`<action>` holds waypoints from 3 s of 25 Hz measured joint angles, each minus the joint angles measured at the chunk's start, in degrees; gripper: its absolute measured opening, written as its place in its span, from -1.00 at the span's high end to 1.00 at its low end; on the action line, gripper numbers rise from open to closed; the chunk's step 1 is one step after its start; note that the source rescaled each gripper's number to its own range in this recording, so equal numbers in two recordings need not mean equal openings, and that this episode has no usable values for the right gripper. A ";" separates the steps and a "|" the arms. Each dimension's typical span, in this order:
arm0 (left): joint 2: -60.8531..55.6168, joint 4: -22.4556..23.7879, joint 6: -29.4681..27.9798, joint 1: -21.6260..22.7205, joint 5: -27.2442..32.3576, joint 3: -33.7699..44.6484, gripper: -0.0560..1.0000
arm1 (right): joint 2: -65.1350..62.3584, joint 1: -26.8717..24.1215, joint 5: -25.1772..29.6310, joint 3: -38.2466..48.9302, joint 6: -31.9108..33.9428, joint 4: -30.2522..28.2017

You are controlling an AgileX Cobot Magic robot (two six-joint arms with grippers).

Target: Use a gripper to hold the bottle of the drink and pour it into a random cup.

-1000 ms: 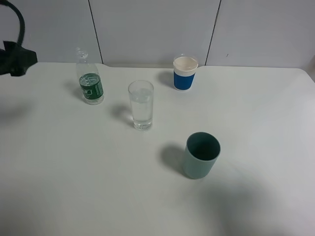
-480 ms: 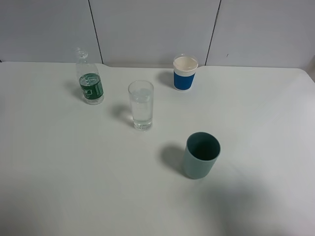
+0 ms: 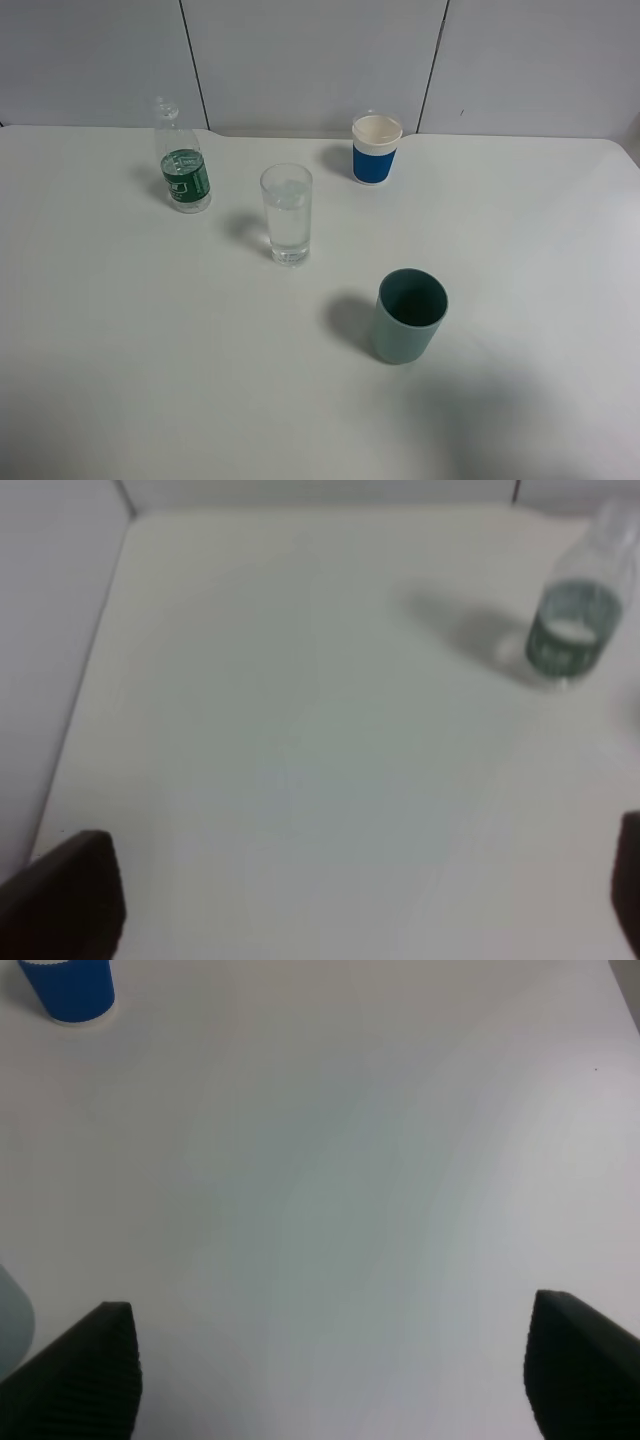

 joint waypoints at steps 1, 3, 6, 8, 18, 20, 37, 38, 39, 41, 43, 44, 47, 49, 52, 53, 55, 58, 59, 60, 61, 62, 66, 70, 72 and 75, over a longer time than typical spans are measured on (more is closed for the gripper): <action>-1.05 0.00 -0.39 0.00 1.58 0.00 -0.97 | 0.00 0.00 0.00 0.00 0.00 0.00; -3.65 0.00 -1.12 0.00 4.06 0.00 -0.97 | 0.00 0.00 0.00 0.00 0.00 0.00; -7.76 0.00 -1.49 0.00 6.36 0.08 -0.97 | 0.00 0.00 0.00 0.00 0.00 0.00; -10.81 0.00 -1.54 0.00 6.49 1.32 -0.97 | 0.00 0.00 0.00 0.00 0.00 0.00; -24.70 -1.02 -1.60 0.00 4.31 13.36 -0.97 | 0.00 0.00 0.00 0.00 0.00 0.00; -26.52 -1.07 -1.60 0.00 4.19 14.76 -0.97 | 0.00 0.00 0.00 0.00 0.00 0.00; -32.17 -3.31 -1.60 0.00 6.52 21.42 -0.97 | 0.00 0.00 0.00 0.00 0.00 0.00; -32.17 -3.31 -1.60 0.00 6.59 21.48 -0.97 | 0.00 0.00 0.00 0.00 0.00 0.00; -32.17 -3.31 -1.60 0.00 6.59 21.68 -0.97 | 0.00 0.00 0.00 0.00 0.00 0.00; -32.17 -3.31 -1.60 0.00 6.59 22.05 -0.97 | 0.00 0.00 0.00 0.00 0.00 0.00; -32.17 -3.31 -1.60 0.00 6.14 22.05 -0.97 | 0.00 0.00 0.00 0.00 0.00 0.00; -32.17 -3.31 -1.60 0.00 5.53 22.18 -0.97 | 0.00 0.00 0.00 0.00 0.00 0.00; -32.23 -3.62 -1.60 0.00 2.14 23.74 -0.97 | 0.00 0.00 0.00 0.00 0.00 0.00; -32.23 -3.99 -1.47 0.00 1.28 24.29 -0.97 | 0.00 0.00 0.00 0.00 0.00 0.00; -32.23 -4.05 -1.47 0.00 0.83 24.42 -0.97 | 0.00 0.00 0.00 0.00 0.00 0.00; -32.23 -4.10 -1.47 0.00 0.83 24.46 -0.97 | 0.00 0.00 0.00 0.00 0.00 0.00; -32.23 -4.16 -1.47 0.00 0.78 24.46 -0.97 | 0.00 0.00 0.00 0.00 0.00 0.00; -32.23 -4.14 -1.47 0.00 0.78 24.46 -0.97 | 0.00 0.00 0.00 0.00 0.00 0.00; -32.23 -4.14 -1.47 0.00 0.78 24.46 -0.97 | 0.00 0.00 0.00 0.00 0.00 0.00; -32.23 -4.14 -1.47 0.00 0.78 24.46 -0.97 | 0.00 0.00 0.00 0.00 0.00 0.00; -32.23 -4.14 -1.47 0.07 0.78 24.46 -0.97 | 0.00 0.00 0.00 0.00 0.00 0.00; -32.23 -4.14 -1.47 0.35 0.78 24.46 -0.97 | 0.00 0.00 0.00 0.00 0.00 0.00; -32.23 -4.14 -1.47 2.68 0.78 24.46 -0.97 | 0.00 0.00 0.00 0.00 0.00 0.00; -32.23 -4.14 -1.47 4.10 0.78 24.46 -0.97 | 0.00 0.00 0.00 0.00 0.00 0.00; -32.23 -4.14 -1.47 4.10 0.78 24.46 -0.97 | 0.00 0.00 0.00 0.00 0.00 0.00; -32.23 -4.14 -1.47 4.10 0.78 24.46 -0.97 | 0.00 0.00 0.00 0.00 0.00 0.00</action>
